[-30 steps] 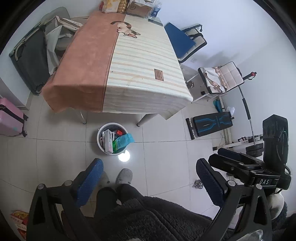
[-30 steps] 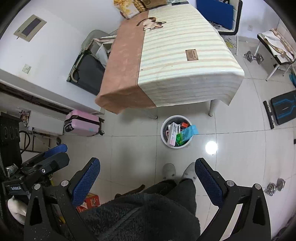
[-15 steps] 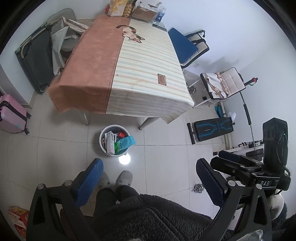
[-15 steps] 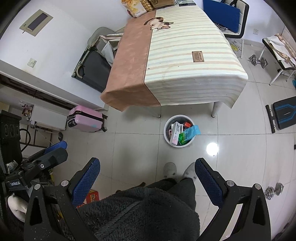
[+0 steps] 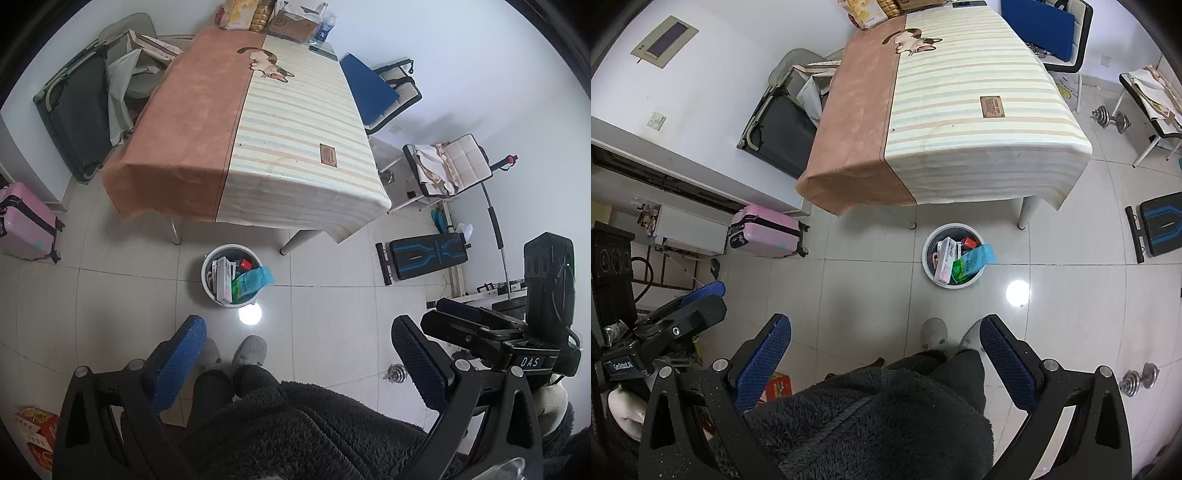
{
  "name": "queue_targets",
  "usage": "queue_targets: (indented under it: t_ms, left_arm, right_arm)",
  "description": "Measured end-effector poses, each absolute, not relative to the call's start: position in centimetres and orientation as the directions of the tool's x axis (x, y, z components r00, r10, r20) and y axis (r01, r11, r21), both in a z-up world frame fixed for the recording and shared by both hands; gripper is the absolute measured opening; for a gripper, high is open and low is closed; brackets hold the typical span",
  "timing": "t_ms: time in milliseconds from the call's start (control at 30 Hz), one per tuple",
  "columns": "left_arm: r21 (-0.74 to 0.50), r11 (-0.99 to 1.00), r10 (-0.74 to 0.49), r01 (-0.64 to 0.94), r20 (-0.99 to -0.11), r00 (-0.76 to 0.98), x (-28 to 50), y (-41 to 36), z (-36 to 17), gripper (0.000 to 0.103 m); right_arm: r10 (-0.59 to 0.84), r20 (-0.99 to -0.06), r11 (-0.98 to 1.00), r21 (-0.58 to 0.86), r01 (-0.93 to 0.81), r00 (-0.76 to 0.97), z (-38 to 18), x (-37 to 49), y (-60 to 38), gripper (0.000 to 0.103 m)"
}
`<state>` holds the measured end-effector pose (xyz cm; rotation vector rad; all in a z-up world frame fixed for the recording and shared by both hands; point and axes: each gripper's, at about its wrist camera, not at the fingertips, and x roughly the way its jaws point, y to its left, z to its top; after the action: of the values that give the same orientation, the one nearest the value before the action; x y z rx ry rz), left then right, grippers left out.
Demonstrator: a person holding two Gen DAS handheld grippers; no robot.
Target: Collect trash
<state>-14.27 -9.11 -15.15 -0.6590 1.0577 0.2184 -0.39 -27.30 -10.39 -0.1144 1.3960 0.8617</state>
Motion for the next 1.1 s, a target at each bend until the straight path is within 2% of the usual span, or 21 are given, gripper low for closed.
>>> queue_targets:
  t_ms: [1100]
  left_arm:
    - [-0.394,0.784,-0.136,-0.48,-0.863,0.487,-14.26,-9.8,-15.13,0.103]
  right_arm:
    - [0.455,-0.887,0.69,0.408,-0.597,-0.08,-10.1,-0.97,-27.05,0.103]
